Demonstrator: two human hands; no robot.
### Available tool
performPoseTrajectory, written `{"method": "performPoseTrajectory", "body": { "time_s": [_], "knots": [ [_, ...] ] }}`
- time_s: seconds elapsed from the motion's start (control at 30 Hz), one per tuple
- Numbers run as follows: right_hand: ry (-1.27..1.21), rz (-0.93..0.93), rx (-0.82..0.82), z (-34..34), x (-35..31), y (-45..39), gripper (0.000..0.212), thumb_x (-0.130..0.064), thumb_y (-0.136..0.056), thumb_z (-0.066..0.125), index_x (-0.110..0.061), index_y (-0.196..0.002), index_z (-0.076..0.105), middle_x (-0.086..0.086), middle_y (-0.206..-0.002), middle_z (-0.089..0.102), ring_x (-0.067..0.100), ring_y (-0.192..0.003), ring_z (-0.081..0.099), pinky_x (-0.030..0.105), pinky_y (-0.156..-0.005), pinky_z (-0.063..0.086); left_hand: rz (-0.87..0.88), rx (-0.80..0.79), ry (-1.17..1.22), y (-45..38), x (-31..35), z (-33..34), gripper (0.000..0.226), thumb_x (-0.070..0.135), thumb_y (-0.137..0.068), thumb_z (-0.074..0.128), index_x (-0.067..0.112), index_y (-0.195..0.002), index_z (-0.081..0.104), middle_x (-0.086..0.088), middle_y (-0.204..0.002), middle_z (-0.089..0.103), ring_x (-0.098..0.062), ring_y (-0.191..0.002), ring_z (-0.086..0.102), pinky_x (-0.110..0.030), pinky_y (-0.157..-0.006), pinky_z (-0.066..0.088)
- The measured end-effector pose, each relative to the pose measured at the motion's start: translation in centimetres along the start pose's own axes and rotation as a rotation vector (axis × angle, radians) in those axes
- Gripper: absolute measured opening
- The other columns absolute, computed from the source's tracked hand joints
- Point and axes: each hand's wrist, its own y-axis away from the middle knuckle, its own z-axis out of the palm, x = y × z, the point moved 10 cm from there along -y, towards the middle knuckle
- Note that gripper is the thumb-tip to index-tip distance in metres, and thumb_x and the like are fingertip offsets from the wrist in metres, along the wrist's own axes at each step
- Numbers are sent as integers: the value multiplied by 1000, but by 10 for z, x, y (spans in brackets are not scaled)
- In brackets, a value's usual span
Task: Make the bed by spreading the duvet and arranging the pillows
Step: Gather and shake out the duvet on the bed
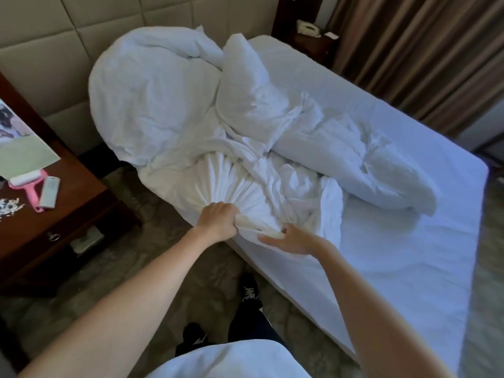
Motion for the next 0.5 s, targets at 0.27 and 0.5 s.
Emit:
{"method": "performPoseTrajectory", "body": {
  "time_s": [0.27,0.5],
  "knots": [
    [-368,24,-191,-1,1,-47,87,-78,-90,12,-24,-158,9,7,-165,7,30,-151,11,49,-119,6,-68,42,64,-15,3,-8,15,2,-59,51,14,-54,47,1,-50,46,-24,-54,49,-29,-49,30],
    [69,8,77,-47,54,-166,106,-61,-83,64,-9,-155,7,21,-161,6,36,-150,3,50,-118,12,-172,82,145,-40,-6,-19,15,2,-53,46,3,-63,57,-2,-50,44,-23,-51,45,-29,-53,36]
  ]
}}
